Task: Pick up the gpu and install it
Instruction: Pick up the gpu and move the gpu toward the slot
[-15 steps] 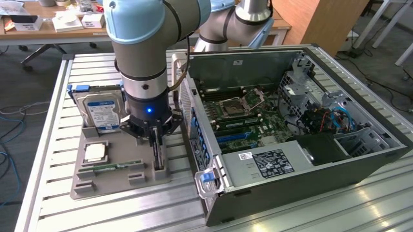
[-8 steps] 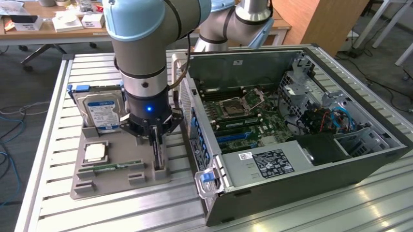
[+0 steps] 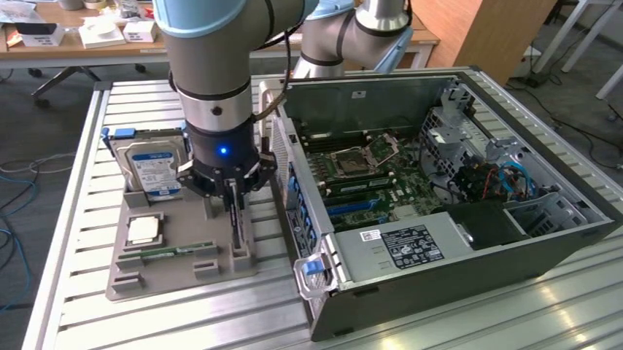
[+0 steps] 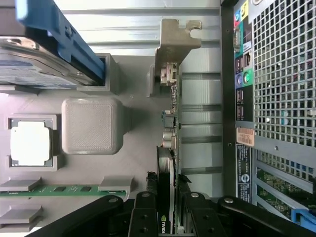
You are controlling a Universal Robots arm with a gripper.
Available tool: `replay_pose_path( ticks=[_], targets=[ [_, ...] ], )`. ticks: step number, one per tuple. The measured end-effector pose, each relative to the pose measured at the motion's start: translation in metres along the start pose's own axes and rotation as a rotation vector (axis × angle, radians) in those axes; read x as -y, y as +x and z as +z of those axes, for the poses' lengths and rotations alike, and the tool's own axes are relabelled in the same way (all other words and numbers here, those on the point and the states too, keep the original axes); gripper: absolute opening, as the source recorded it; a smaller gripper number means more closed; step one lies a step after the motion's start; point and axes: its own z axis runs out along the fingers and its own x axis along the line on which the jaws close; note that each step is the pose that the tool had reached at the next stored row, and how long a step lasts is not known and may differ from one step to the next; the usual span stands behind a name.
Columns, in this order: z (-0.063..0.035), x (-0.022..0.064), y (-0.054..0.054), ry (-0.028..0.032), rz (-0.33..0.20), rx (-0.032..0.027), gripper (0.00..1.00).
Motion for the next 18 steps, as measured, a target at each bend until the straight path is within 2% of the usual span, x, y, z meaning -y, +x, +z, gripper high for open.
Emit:
replay_pose_path(
  ticks=[18],
  targets=[
    [-0.0761, -0.0029, -0.002, -0.0003, 0.000, 0.0012, 0.26]
  ],
)
